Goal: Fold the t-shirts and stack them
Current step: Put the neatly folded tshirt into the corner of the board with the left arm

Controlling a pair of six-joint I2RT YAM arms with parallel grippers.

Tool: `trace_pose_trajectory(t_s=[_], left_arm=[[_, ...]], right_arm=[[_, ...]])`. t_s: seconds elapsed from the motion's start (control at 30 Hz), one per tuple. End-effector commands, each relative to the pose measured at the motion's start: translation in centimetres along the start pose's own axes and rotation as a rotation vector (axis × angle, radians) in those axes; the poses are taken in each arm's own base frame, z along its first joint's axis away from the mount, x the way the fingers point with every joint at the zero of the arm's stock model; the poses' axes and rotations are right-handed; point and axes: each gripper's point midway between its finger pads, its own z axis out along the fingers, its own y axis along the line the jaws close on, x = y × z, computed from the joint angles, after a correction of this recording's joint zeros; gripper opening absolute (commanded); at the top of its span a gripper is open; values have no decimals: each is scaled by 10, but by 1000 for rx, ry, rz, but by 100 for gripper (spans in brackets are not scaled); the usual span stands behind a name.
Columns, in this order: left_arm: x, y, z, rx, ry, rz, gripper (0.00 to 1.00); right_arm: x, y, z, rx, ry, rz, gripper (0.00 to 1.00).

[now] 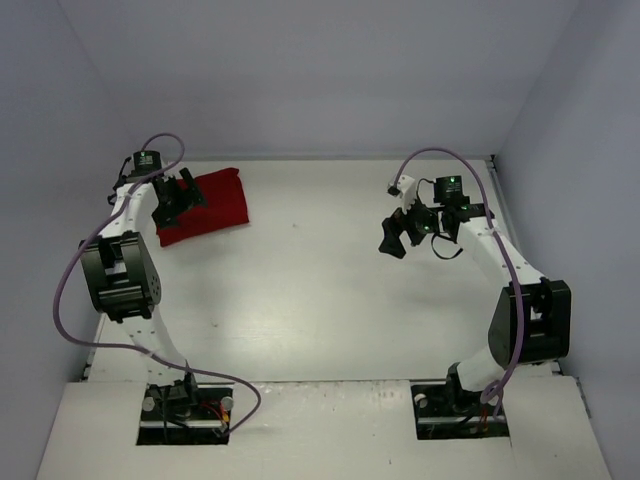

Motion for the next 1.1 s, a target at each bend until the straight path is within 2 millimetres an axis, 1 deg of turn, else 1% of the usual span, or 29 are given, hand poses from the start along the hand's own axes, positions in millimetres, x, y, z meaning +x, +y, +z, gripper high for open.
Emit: trace_pose_trajectory(t_s=[0.0,0.07,0.1,0.13,0.2,0.3,0.37,0.43,0.47,0.53,0.57,0.63,0.67,0.7,0.73,0.83,0.87,1.0,1.03,1.07], left_arm=[[-56,-11,-11,-43,-196,-81,91],[-52,2,11,-97,-176,-100,91],[-53,5,14,-114,-176,-103,91],[-52,13,24,-139,-167,-106,91],[-46,29,51,-186,-135,-109,91],[-54,41,72,-206,-137,-65,91],[-51,53,90,-229,-112,-41,91],[-56,59,95,-244,-117,-21,91],[-64,61,97,-238,-132,-3,91],[-68,67,107,-247,-124,45,91],[-74,67,110,-234,-122,94,90],[-88,60,108,-221,-124,209,91],[-87,67,113,-243,-99,227,91],[-85,75,111,-265,-73,233,91],[-93,76,112,-270,-81,232,91],[-98,84,108,-280,-88,206,91],[-98,86,107,-285,-88,195,91],[-80,92,97,-305,-76,70,91],[-79,92,94,-303,-85,40,91],[-75,93,97,-293,-86,5,91]], right_arm=[[-16,0,-7,13,-50,-43,100],[-16,-1,-5,13,-48,-37,100],[-16,-2,-5,13,-47,-35,100],[-17,-3,-5,14,-48,-35,100],[-19,-4,-5,18,-50,-36,100],[-18,-4,-6,26,-46,-36,100],[-17,-6,-8,41,-40,-38,100],[-17,-6,-10,48,-39,-45,100],[-17,-6,-11,53,-40,-49,100],[-16,-5,-12,54,-38,-50,100],[-16,-4,-12,51,-38,-50,100],[-16,-4,-12,48,-41,-50,100],[-16,-4,-11,47,-38,-49,100],[-15,-4,-11,48,-36,-46,100],[-16,-5,-11,48,-37,-47,100],[-16,-4,-10,45,-37,-49,100],[-16,-4,-10,45,-37,-49,100],[-16,-4,-11,46,-38,-46,100],[-16,-4,-11,44,-40,-45,100],[-17,-3,-12,44,-42,-45,100]])
